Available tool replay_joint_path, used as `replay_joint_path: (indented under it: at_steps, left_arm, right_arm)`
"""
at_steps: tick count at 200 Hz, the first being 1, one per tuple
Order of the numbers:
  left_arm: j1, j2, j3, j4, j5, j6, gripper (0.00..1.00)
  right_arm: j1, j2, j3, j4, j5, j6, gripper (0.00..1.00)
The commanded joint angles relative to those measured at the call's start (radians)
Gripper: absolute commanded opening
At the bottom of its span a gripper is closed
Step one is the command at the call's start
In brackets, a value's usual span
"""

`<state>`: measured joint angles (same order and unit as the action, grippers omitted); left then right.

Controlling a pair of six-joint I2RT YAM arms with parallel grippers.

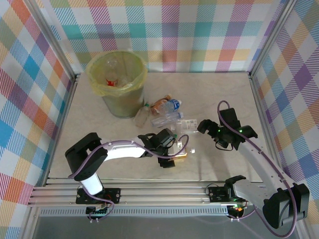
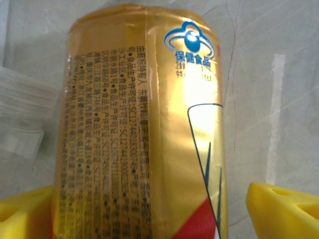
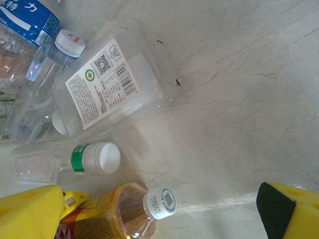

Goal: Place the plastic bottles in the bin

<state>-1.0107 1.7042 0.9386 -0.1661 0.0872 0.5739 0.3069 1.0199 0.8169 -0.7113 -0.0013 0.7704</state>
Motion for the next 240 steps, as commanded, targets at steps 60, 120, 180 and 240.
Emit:
replay_joint_path:
  at_steps: [60,120,180,240]
  left_arm:
    - [-0.017,0.008,0.078,-0.096,0.009,-0.054,0.68]
    - [-0.017,-0.149,0.086,-0.146,0.030,-0.091,0.58]
    - [-0.010,-0.338,0.148,-0.166,-0.219,-0.224,0.47]
    - [0.172,-0.451,0.292,-0.143,-0.414,-0.333,0.45]
  right_arm:
    - [-0.004,-0.032,-0.005,-0.004,0.018,-0.002,1.00]
    - [-0.005,-0.056,0.005,-0.006,0.026,0.000,1.00]
    - [-0.005,-0.044,0.131,-0.052,0.030,-0.065,1.00]
    - [-0.004,-0.026,0.196,-0.041,-0.020,-0.086,1.00]
